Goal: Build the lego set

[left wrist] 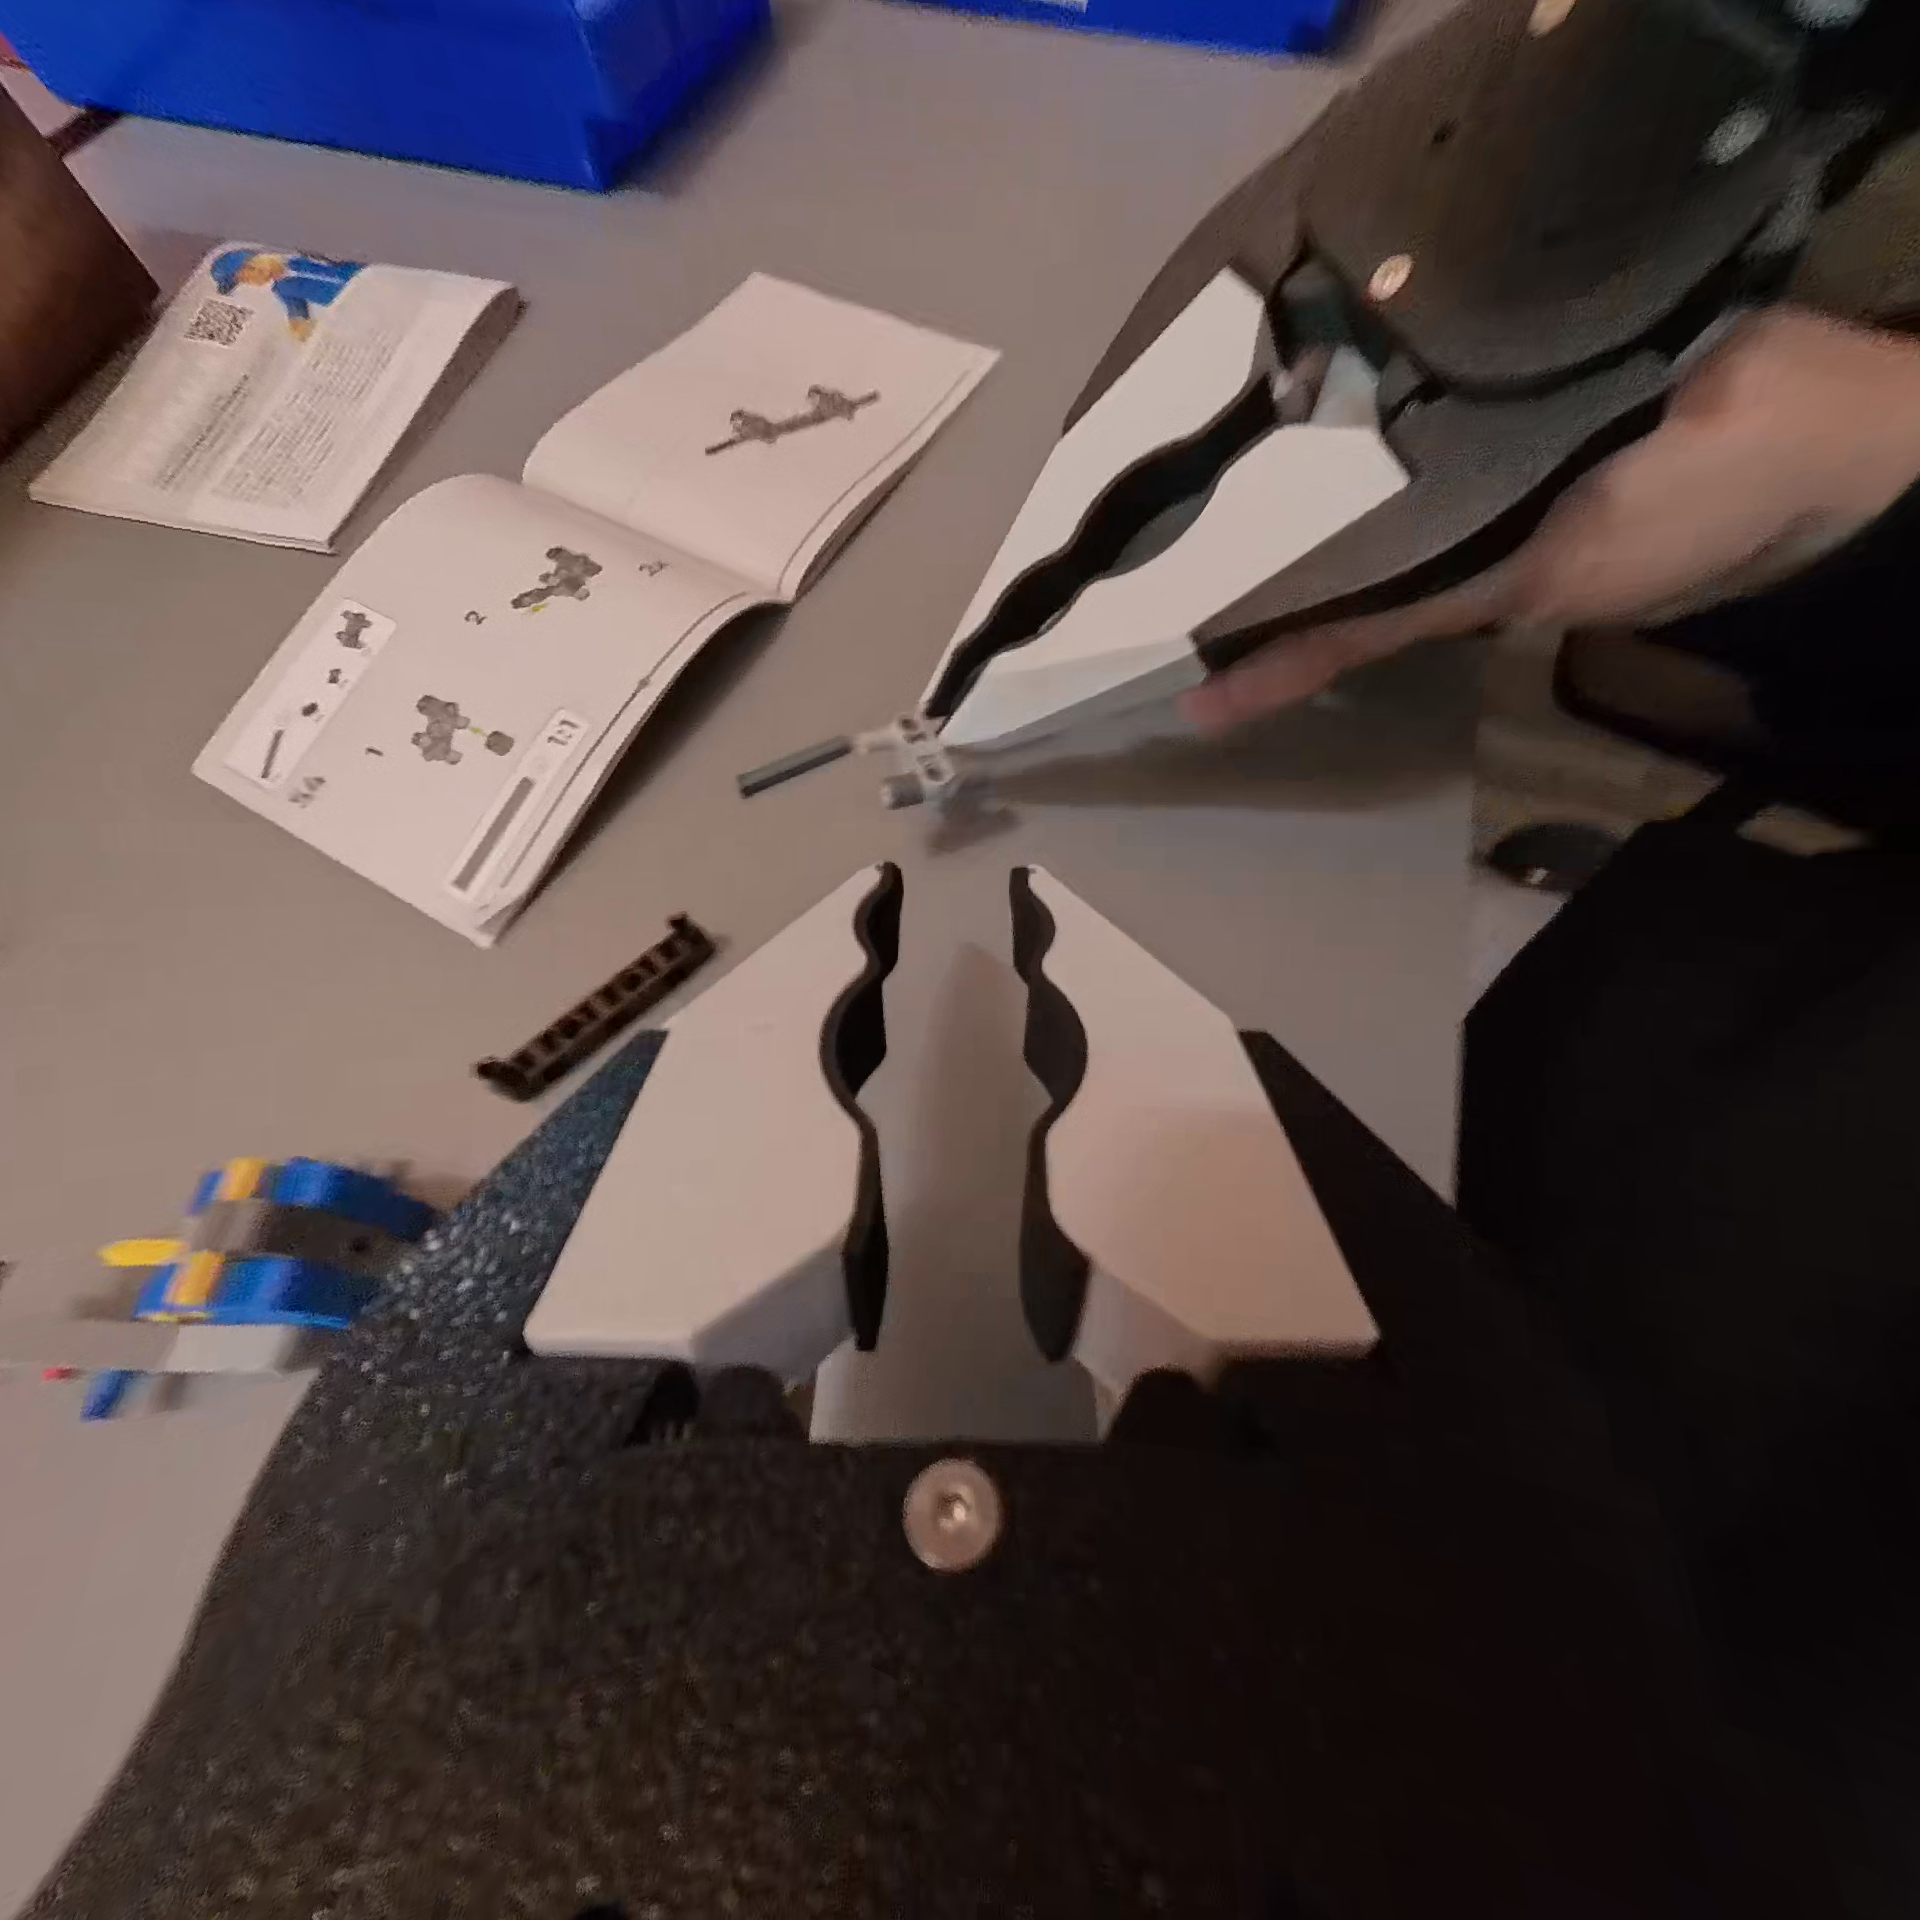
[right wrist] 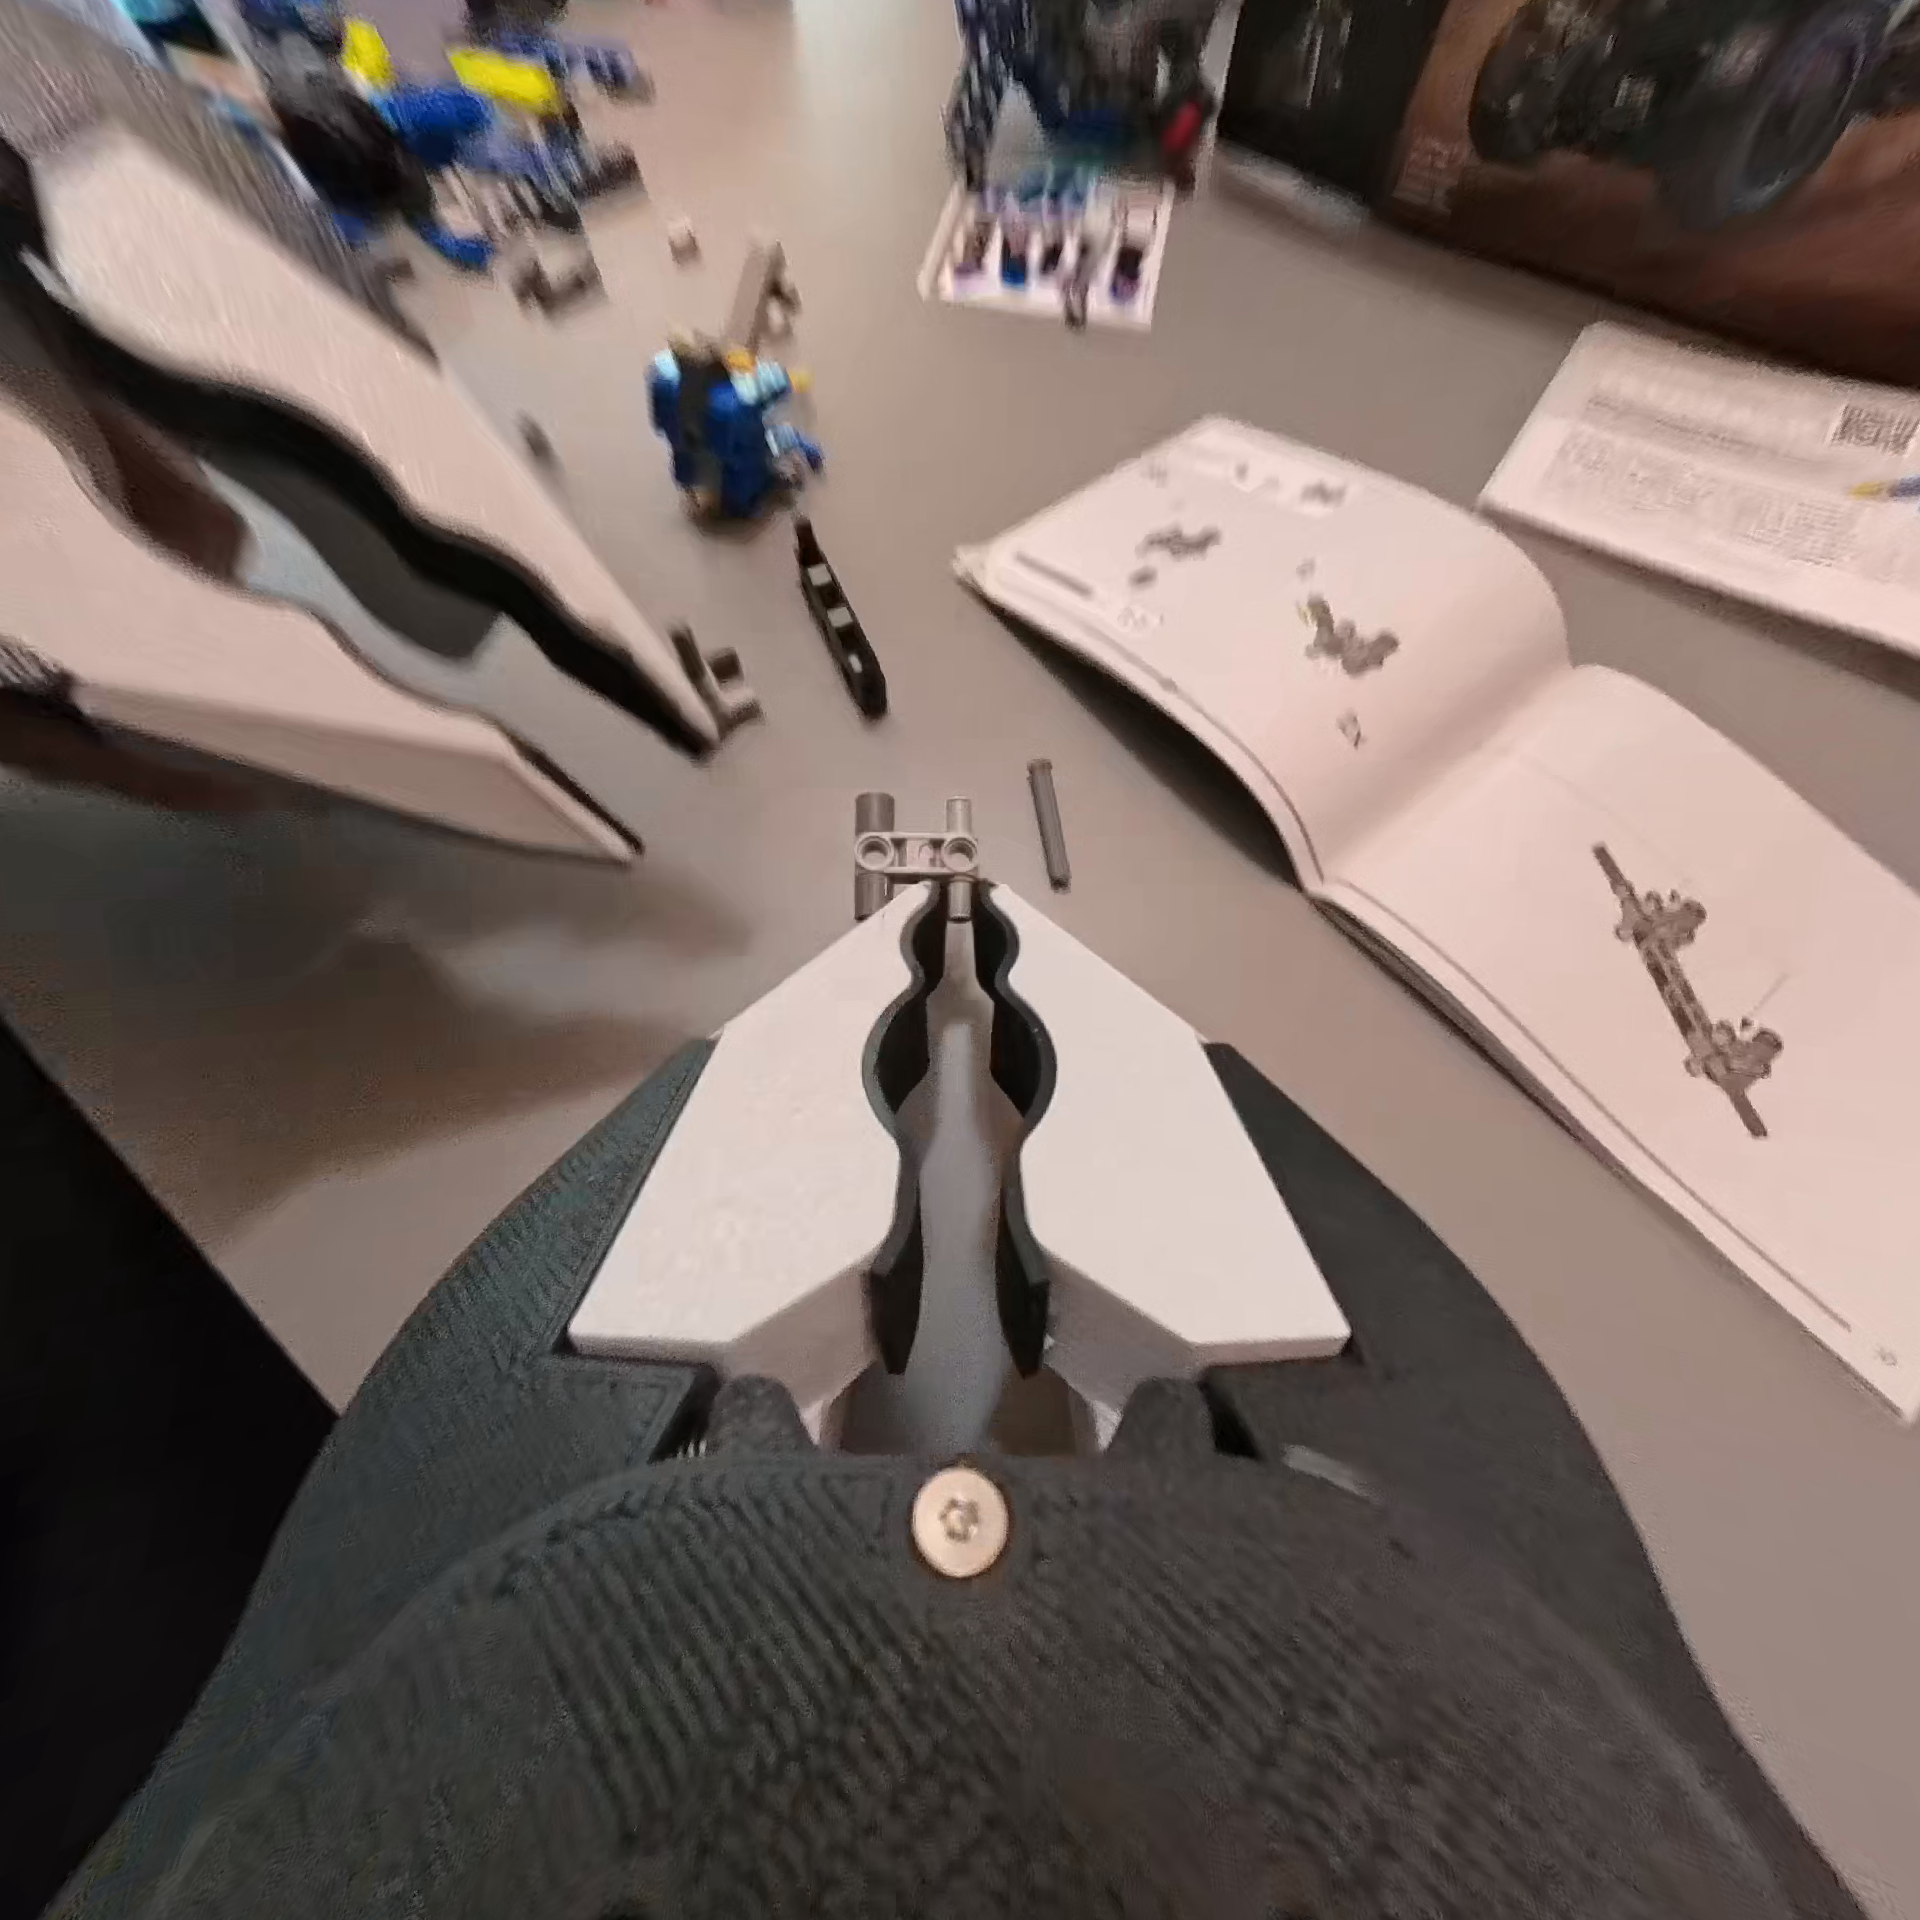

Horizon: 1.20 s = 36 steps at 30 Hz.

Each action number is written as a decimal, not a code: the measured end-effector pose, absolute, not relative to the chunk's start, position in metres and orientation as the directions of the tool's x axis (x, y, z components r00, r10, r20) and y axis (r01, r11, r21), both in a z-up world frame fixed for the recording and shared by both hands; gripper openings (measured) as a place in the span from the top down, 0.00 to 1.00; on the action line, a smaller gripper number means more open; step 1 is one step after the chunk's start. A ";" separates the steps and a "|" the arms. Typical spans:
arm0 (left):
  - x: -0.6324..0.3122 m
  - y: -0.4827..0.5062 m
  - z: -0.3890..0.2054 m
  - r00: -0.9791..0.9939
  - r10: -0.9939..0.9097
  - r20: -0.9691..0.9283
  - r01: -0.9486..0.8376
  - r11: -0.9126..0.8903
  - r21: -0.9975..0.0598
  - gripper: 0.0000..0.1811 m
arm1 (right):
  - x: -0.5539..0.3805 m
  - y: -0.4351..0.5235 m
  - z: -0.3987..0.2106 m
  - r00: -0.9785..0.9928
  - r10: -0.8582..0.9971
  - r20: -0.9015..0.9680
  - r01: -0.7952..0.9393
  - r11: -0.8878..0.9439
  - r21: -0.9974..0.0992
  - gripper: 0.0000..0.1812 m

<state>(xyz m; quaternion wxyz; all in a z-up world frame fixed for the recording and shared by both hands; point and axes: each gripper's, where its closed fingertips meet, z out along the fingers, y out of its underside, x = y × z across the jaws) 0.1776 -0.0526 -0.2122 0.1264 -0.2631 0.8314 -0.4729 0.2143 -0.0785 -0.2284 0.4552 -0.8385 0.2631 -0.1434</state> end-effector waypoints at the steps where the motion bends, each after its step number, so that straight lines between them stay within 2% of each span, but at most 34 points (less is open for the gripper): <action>1: 0.173 -0.056 -0.211 -0.815 -0.573 0.085 -0.345 0.360 -0.867 0.90 | 0.212 -0.074 -0.218 0.827 -0.562 0.002 -0.273 -0.405 -0.872 0.98; 5: 0.161 -0.053 -0.209 -0.733 -0.610 0.300 -0.491 0.171 -0.854 0.90 | 0.199 -0.060 -0.205 0.856 -0.512 0.070 -0.154 -0.383 -0.911 0.98; 9: 0.164 -0.047 -0.201 -0.674 -0.592 0.442 -0.558 0.015 -0.830 0.89 | 0.190 -0.046 -0.199 0.880 -0.460 0.117 -0.072 -0.373 -0.925 0.99; 17: 0.171 -0.044 -0.193 -0.606 -0.573 0.552 -0.601 -0.125 -0.790 0.89 | 0.186 -0.034 -0.185 0.889 -0.433 0.148 -0.008 -0.339 -0.941 0.98; 20: 0.171 -0.044 -0.189 -0.600 -0.555 0.576 -0.597 -0.170 -0.784 0.94 | 0.186 -0.034 -0.183 0.888 -0.436 0.143 -0.009 -0.329 -0.944 0.98; 28: 0.172 -0.040 -0.189 -0.583 -0.552 0.596 -0.605 -0.196 -0.772 0.94 | 0.182 -0.038 -0.189 0.883 -0.434 0.181 0.006 -0.373 -0.928 0.98; 36: 0.166 -0.038 -0.200 -0.600 -0.564 0.567 -0.621 -0.118 -0.775 0.98 | 0.175 -0.039 -0.201 0.915 -0.374 0.151 -0.022 -0.421 -0.907 0.98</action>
